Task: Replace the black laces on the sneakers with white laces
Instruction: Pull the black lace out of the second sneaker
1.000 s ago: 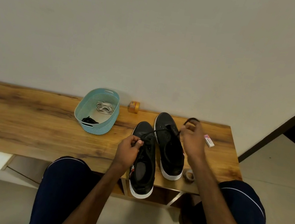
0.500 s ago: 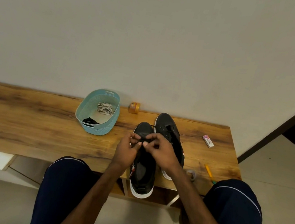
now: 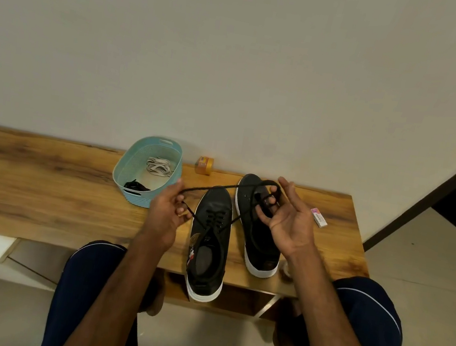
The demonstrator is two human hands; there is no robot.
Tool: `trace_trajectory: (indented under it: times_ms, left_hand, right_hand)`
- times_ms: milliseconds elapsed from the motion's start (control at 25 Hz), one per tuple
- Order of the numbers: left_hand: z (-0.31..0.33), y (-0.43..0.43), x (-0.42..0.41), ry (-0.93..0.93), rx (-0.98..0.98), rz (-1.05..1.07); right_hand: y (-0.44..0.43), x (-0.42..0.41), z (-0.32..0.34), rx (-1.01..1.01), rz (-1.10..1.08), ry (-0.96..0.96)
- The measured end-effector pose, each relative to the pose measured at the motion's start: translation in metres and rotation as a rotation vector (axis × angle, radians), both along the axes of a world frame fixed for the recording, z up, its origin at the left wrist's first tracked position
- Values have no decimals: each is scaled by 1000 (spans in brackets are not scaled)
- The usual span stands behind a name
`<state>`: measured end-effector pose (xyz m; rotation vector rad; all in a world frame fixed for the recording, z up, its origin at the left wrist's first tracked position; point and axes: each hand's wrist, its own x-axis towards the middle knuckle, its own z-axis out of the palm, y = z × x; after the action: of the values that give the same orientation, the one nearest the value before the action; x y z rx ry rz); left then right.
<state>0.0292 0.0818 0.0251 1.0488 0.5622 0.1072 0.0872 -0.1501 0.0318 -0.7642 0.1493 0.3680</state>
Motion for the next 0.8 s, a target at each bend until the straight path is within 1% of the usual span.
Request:
trace_trajectory:
  times_ms: [120,200,400,480,560,680,720,800]
  left_hand:
    - [8,15,-1,-124,-47,85]
    - [11,20,-2,-154,-47,114]
    - [13,15,-5,-170,55,70]
    - [13,16,-5,-133,144,122]
    - [12,19,-5,-95,173,214]
    - [8,26,-3,-49,96,340]
    - [5,28,-1,-22,105,369]
    - [-3,26,1,70,255,376]
  right_hand:
    - [-10,5,4,92,-69,27]
    - [-14,7,4,113,-98,24]
    - [-17,9,2,18,-111,-8]
    - [-22,12,2,-50,-150,-12]
    - [-29,16,1,-145,-235,-1]
    - [-32,18,-5,-348,-327,91]
    - [-30,16,-8,-481,-305,103]
    - [-23,10,-14,-867,-172,40]
